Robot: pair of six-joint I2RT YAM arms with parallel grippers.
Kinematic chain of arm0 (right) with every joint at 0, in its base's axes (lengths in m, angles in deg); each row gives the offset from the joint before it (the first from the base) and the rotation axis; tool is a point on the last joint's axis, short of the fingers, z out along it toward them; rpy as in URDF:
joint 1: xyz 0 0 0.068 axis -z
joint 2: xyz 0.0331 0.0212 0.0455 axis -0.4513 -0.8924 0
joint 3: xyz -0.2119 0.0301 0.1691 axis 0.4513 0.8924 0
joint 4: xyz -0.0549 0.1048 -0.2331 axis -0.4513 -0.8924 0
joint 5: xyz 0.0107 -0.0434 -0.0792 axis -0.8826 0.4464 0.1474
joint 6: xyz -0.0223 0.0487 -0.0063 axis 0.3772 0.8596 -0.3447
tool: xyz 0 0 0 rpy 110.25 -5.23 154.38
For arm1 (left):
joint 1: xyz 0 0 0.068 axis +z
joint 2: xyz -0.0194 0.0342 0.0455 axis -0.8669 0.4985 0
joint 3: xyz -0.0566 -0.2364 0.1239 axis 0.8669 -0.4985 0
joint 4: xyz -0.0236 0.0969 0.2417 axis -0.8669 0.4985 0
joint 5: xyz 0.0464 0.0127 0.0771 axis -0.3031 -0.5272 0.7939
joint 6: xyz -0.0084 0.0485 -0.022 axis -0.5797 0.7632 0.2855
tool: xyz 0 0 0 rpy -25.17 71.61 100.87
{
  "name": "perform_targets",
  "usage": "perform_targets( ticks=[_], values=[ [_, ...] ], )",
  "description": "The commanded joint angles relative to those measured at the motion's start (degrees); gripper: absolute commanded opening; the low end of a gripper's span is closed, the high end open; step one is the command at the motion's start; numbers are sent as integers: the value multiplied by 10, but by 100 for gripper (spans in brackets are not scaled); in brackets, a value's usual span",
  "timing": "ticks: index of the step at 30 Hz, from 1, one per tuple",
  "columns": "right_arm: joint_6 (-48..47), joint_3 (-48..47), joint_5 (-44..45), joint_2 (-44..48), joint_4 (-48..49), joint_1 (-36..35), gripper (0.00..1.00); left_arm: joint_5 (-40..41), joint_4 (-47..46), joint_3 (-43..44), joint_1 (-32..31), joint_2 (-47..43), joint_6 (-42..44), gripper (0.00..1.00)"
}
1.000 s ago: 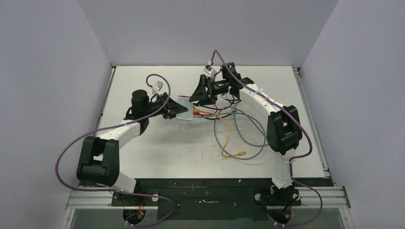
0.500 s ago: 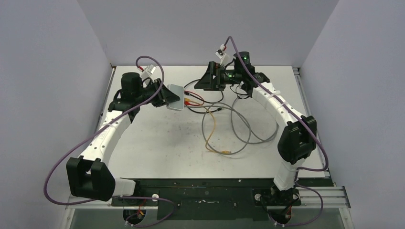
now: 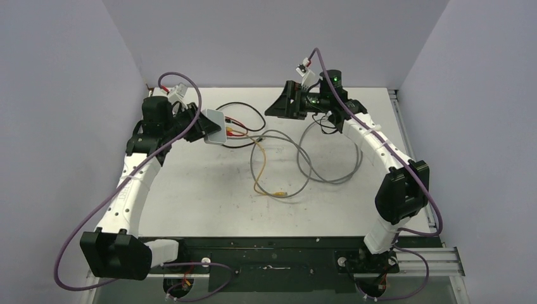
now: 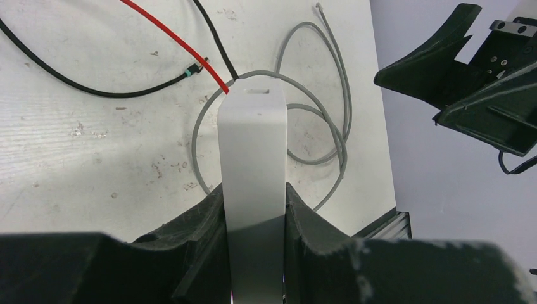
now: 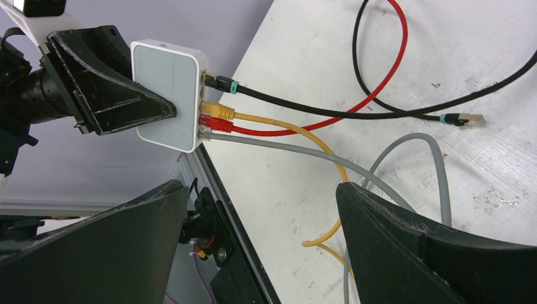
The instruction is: Pull the plug from the switch port
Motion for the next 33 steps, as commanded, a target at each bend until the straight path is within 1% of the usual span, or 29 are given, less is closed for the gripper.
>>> perform_targets(
  ticks=[1, 5, 8, 14, 16, 19, 26, 28, 30, 33],
  values=[
    [0, 6, 0, 28, 30, 1, 90, -45, -71, -21, 11, -46, -8, 0],
    [0, 15, -10, 30, 39, 0, 90, -130, -134, -45, 16, -39, -32, 0],
    [1, 26, -20, 34, 50, 1, 90, -175, -176, -52, 16, -32, -45, 0],
    [10, 49, -30, 50, 80, 0, 90, -238, -250, -71, 15, -14, -90, 0],
    [5, 50, -27, 51, 72, 0, 90, -246, -271, -81, 15, -10, -108, 0],
    [0, 51, -28, 50, 63, 1, 90, -260, -328, -102, 15, -5, -139, 0],
    [3, 53, -30, 59, 81, 5, 90, -305, -442, -138, 14, 12, -217, 0],
    [3, 49, -26, 59, 81, 5, 90, -311, -456, -144, 14, 16, -228, 0],
    [0, 45, -10, 61, 70, 8, 90, -313, -460, -148, 13, 17, -230, 0],
    [-6, 44, 50, 77, 52, 10, 90, -317, -463, -153, 12, 20, -233, 0]
  ],
)
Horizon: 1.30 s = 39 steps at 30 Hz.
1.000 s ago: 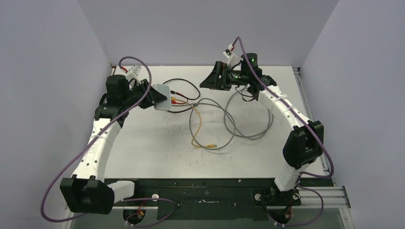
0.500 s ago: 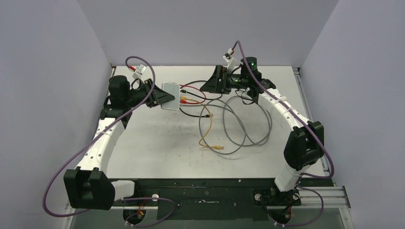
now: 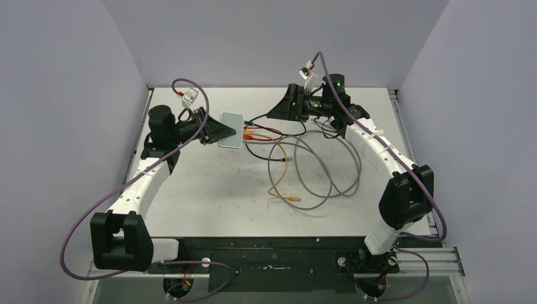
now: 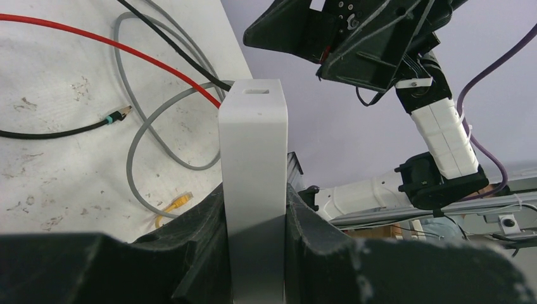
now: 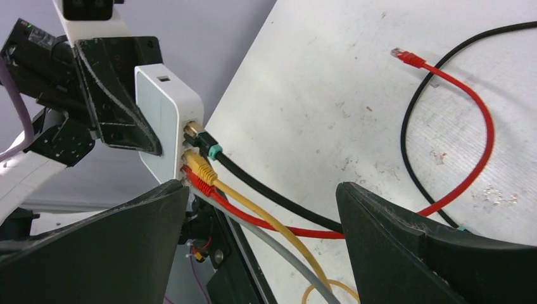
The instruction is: Pull the plug from the switch port
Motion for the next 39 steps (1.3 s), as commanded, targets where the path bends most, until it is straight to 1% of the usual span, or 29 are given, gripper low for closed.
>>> perform_targets(
  ticks=[1, 5, 9, 11, 13, 18, 20, 23, 24, 26, 30, 34, 38, 39],
  values=[
    [-13, -12, 79, 51, 2, 9, 90, -35, -85, 6, -2, -2, -25, 0],
    [-12, -4, 142, 65, -20, 16, 90, -34, -83, -1, -4, -1, -25, 0],
    [47, 39, 136, 79, 21, 35, 90, -31, -80, -5, -5, 0, -24, 0],
    [74, 53, 133, 77, 18, 48, 90, -28, -70, -4, -5, 0, -18, 0],
    [96, 66, 115, 71, 20, 60, 90, -28, -50, 0, -6, 1, -5, 0],
    [71, 77, 67, 69, 17, 68, 90, -31, -37, 1, -8, 2, 3, 0],
    [88, 93, 31, 70, 61, 66, 90, -33, -36, 0, -10, 2, 4, 0],
    [128, 118, -20, 64, 156, 60, 90, -39, -38, 0, -19, 10, 1, 0],
    [135, 124, -27, 61, 178, 57, 90, -41, -43, 1, -23, 13, -4, 0],
    [135, 129, -41, 53, 186, 50, 90, -42, -54, 2, -32, 18, -16, 0],
    [113, 118, -68, 34, 163, 35, 90, -32, -67, 0, -45, 29, -54, 0],
    [111, 104, -90, 15, 162, 26, 90, -23, -75, -12, -53, 34, -96, 0],
    [141, 96, -113, -9, 188, 15, 90, -28, -83, -26, -55, 41, -142, 0],
    [146, 92, -116, -15, 188, 12, 90, -31, -103, -31, -55, 42, -165, 0]
  ],
)
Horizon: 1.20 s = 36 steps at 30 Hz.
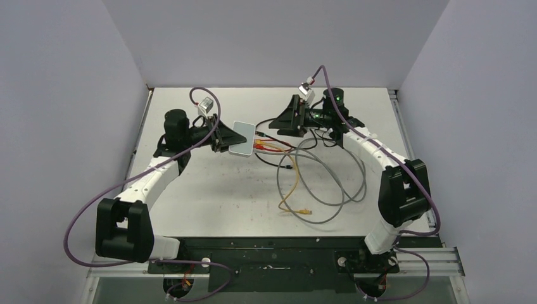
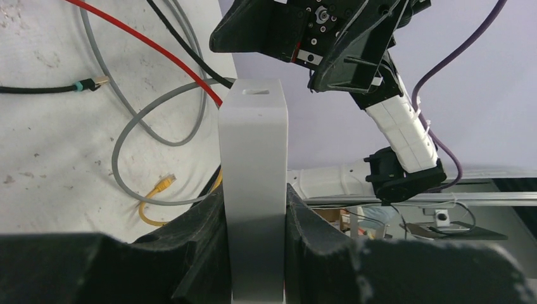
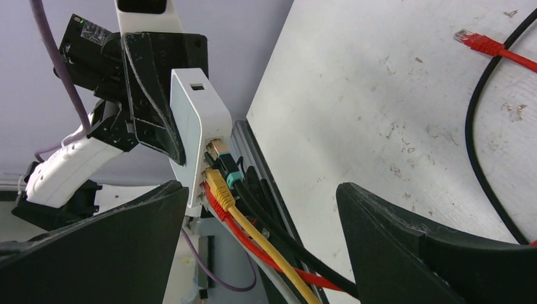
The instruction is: Pull the plug from the switch port
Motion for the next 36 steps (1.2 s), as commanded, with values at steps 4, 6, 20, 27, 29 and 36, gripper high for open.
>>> perform_targets(
  ticks=[4, 6, 20, 27, 29, 36],
  values=[
    [39, -42, -52, -39, 53, -25, 91, -16, -95, -19, -3, -2, -133, 0],
    [55, -43, -52, -44, 59, -31, 92, -10, -75, -19, -2, -2, -134, 0],
    [163, -45, -74, -74, 124, -58, 91, -6, -43, -26, -3, -4, -108, 0],
    [222, -20, -80, -81, 195, -59, 75, -7, -43, -21, -3, -5, -106, 0],
    [227, -15, -81, -84, 197, -60, 69, -7, -44, -20, -3, -5, -106, 0],
    [231, -3, -83, -92, 206, -62, 63, -6, -49, -17, -3, -7, -109, 0]
  ],
)
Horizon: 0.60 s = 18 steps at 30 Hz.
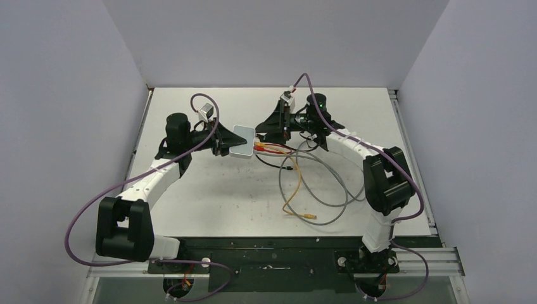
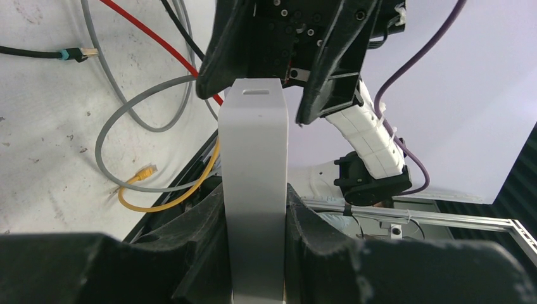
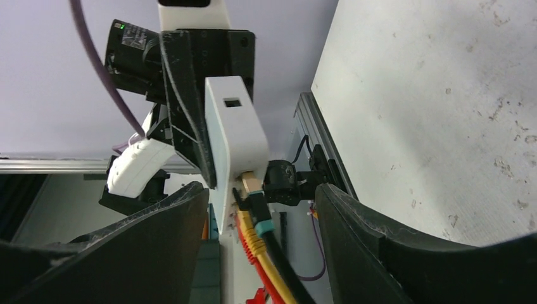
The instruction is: Pull the plug from the switch port
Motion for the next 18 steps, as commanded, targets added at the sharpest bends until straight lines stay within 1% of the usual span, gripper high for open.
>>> perform_targets(
  ticks=[1, 4, 5, 8, 10, 13, 15, 18],
  values=[
    [14, 9, -11, 0, 48, -6, 64, -11, -30, 15, -2, -12, -2, 0],
    [46, 18, -15, -3, 91, -8, 63, -9, -33, 17, -2, -13, -4, 0],
    [65, 23, -17, -3, 121, -8, 62, -10, -33, 17, -2, -13, -4, 0],
    [138, 41, -20, -9, 227, -11, 54, -8, -34, 15, -2, -14, -5, 0],
    [186, 53, -23, -15, 307, -14, 53, -8, -34, 15, -2, -13, -6, 0],
    [242, 66, -24, -24, 385, -17, 51, -9, -35, 17, -2, -13, -6, 0],
    [266, 73, -24, -27, 415, -17, 50, -9, -35, 18, -2, -14, -7, 0],
    [269, 76, -23, -28, 420, -17, 48, -9, -35, 19, -2, -13, -7, 0]
  ],
)
